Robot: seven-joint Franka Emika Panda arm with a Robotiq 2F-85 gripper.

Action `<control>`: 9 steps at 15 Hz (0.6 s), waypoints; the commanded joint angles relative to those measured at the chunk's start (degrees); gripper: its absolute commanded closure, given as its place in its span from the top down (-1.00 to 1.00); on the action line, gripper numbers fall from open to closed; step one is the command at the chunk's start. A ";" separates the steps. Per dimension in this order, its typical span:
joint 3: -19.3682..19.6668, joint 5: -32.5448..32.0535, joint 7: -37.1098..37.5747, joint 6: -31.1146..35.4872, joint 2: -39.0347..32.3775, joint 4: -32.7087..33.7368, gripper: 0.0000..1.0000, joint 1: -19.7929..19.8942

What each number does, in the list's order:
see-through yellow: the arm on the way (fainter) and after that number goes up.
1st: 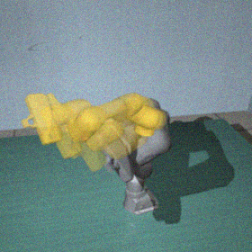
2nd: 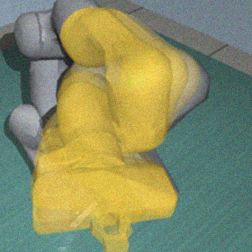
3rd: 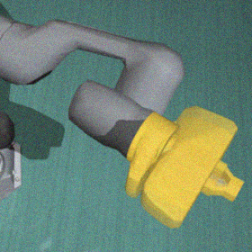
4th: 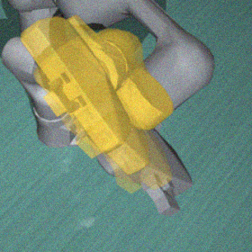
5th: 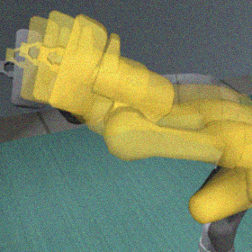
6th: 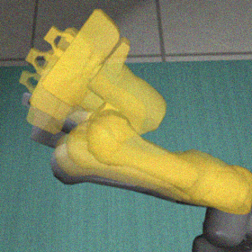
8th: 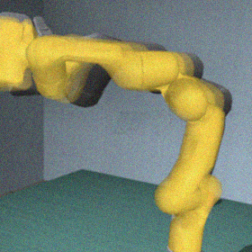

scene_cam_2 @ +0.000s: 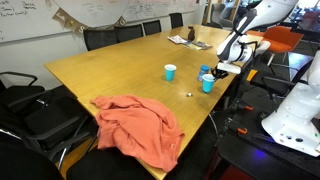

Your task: Move the cup forward

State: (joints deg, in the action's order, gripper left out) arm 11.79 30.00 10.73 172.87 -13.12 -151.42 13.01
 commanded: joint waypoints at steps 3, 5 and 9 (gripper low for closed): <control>0.78 -0.25 1.54 0.14 -3.86 3.02 -0.24 -0.47; 1.16 -0.75 0.91 -0.13 -0.93 1.37 0.02 -0.78; 2.28 -5.81 1.45 -1.27 9.62 -3.84 0.63 -0.51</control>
State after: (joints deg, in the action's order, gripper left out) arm 12.55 28.18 11.23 172.87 -13.74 -149.75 12.72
